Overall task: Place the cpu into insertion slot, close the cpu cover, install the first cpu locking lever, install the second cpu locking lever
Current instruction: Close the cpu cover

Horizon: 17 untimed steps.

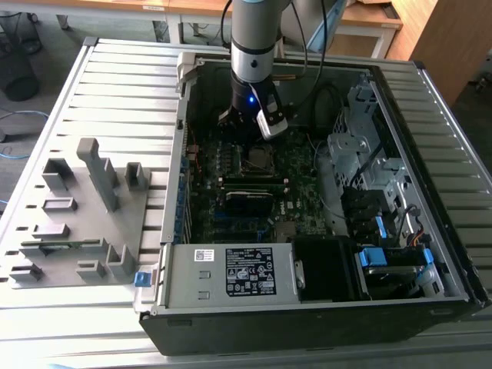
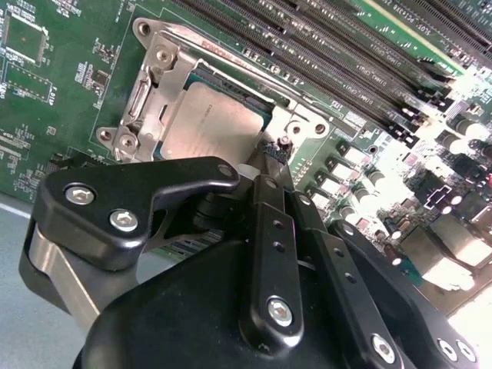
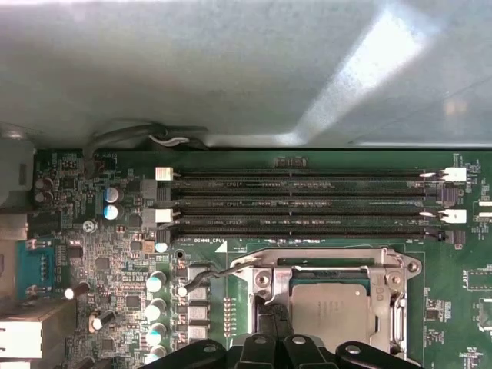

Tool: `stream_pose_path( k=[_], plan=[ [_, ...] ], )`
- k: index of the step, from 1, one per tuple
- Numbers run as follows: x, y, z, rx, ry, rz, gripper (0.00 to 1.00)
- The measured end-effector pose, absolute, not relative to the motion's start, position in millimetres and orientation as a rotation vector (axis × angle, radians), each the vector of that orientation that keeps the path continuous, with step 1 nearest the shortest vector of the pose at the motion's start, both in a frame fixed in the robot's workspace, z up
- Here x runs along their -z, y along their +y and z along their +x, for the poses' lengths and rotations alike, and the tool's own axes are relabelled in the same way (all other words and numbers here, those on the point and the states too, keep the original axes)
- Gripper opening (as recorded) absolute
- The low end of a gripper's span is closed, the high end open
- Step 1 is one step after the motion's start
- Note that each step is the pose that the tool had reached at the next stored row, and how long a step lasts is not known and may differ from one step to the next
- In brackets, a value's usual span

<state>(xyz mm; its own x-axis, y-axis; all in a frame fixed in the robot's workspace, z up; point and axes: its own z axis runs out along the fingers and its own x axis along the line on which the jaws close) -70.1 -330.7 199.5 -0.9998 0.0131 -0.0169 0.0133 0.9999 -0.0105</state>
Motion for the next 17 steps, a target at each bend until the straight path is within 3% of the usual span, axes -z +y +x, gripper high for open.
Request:
stream_pose_path(
  k=[17],
  plan=[
    [-204.1, -330.5, -70.5, 0.016, 3.125, 0.021, 0.10]
  ],
)
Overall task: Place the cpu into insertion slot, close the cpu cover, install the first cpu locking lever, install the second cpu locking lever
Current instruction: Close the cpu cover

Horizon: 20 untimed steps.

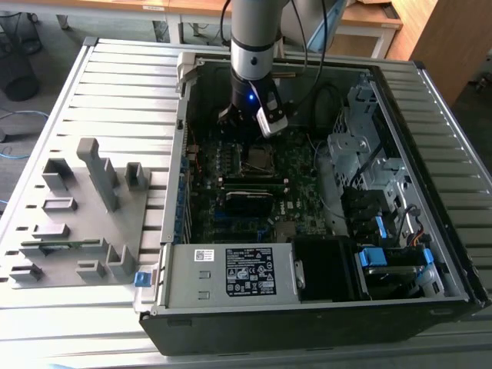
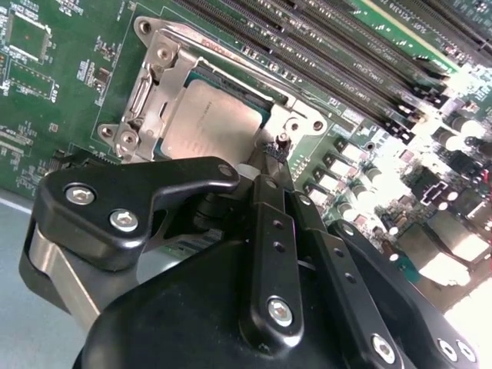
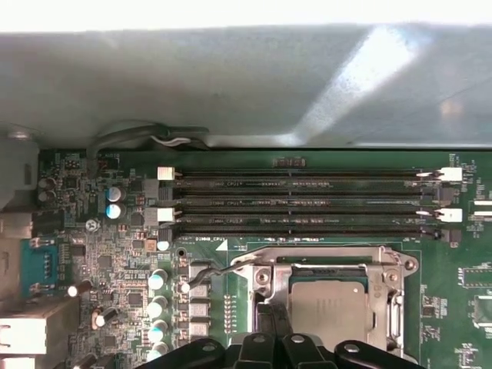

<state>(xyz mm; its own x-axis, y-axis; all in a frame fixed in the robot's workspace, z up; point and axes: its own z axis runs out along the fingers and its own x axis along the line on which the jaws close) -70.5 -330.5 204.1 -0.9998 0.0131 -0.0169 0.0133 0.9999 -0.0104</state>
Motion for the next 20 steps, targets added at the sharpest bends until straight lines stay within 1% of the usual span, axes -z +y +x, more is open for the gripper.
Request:
stream_pose_path(
  k=[7, 15, 20],
  plan=[
    [-217, -330, -71, 0.017, 3.125, 0.021, 0.10],
    [-217, -330, -69, 0.017, 3.125, 0.021, 0.10],
    [-217, -330, -55, 0.017, 3.125, 0.020, 0.10]
  ],
)
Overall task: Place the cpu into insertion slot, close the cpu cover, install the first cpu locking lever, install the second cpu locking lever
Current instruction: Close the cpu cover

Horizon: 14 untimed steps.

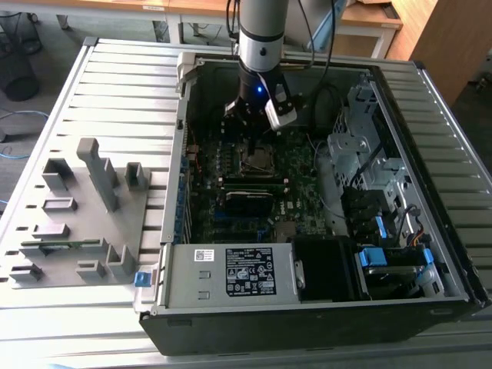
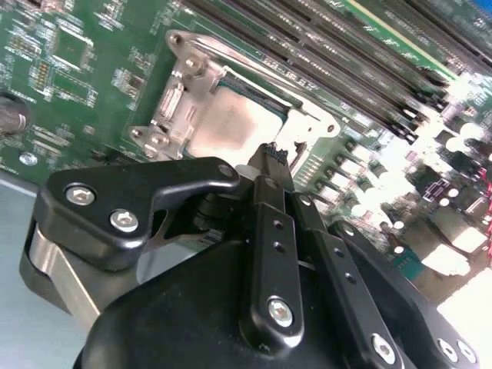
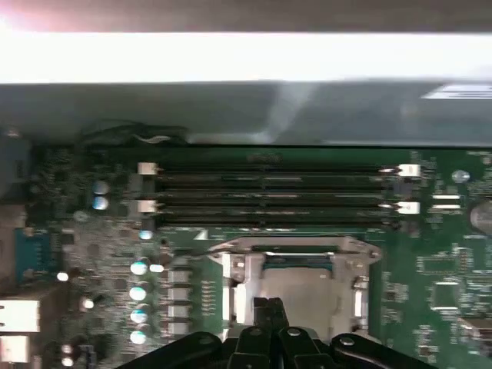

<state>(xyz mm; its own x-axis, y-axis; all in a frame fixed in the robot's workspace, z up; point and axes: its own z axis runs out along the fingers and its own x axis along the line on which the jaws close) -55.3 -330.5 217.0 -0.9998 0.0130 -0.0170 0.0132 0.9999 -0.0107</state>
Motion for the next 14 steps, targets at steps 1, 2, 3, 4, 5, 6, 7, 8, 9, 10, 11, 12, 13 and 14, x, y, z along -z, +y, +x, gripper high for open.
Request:
stream_pose_path(
  k=[1, 2, 3, 4, 5, 6, 7, 8, 9, 10, 11, 12, 13, 14],
  plan=[
    [-217, -330, -52, 0.017, 3.125, 0.021, 0.10],
    [-217, -330, -49, 0.017, 3.125, 0.021, 0.10],
    [-217, -330, -46, 0.017, 3.125, 0.020, 0.10],
    [-217, -331, -43, 0.017, 3.125, 0.021, 0.10],
    [-217, -331, -41, 0.017, 3.125, 0.021, 0.10],
    [-217, -331, -41, 0.017, 3.125, 0.021, 0.10],
    [-217, -331, -41, 0.017, 3.124, 0.021, 0.10],
    [-217, -331, -41, 0.017, 3.120, 0.021, 0.10],
    [-217, -330, -41, 0.017, 3.115, 0.021, 0.10],
    [-217, -330, -41, 0.017, 3.115, 0.021, 0.10],
    [-217, -330, -41, 0.017, 3.115, 0.021, 0.10],
    [-217, -330, -41, 0.017, 3.115, 0.020, 0.10],
    [-217, -331, -41, 0.017, 3.115, 0.021, 0.10],
    [-217, -331, -41, 0.017, 3.114, 0.021, 0.10]
  ],
)
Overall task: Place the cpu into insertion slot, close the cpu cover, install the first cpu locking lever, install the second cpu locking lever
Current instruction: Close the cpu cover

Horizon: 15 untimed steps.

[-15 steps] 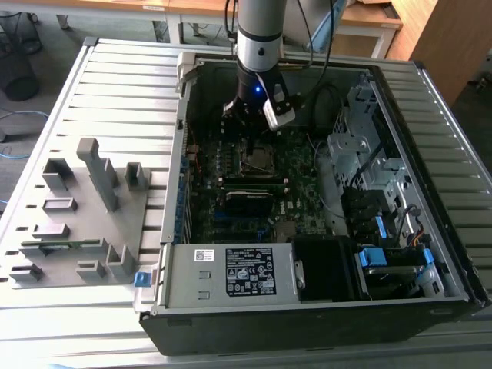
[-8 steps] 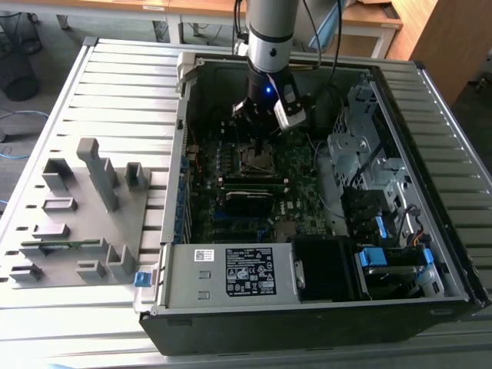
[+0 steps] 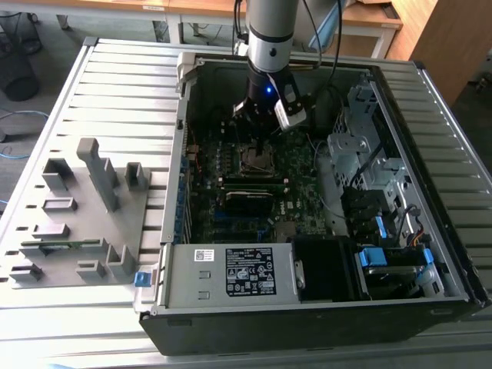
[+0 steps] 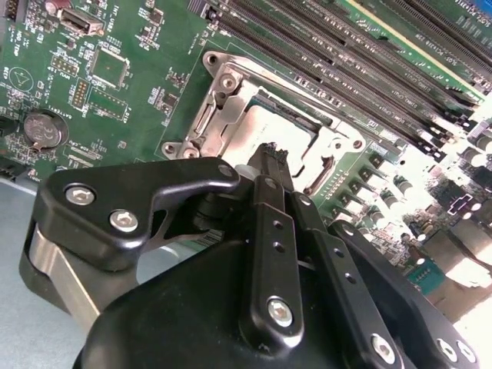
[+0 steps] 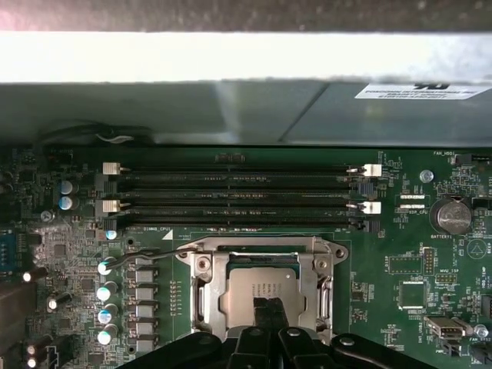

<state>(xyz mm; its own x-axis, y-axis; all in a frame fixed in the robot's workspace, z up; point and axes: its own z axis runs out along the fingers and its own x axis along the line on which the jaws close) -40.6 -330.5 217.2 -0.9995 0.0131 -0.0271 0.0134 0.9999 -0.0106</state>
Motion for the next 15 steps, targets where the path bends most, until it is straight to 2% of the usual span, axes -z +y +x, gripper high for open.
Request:
stream_pose_path(
  k=[15],
  plan=[
    [-218.5, -330.4, -38.9, 0.015, 3.114, 0.021, 0.10]
  ],
)
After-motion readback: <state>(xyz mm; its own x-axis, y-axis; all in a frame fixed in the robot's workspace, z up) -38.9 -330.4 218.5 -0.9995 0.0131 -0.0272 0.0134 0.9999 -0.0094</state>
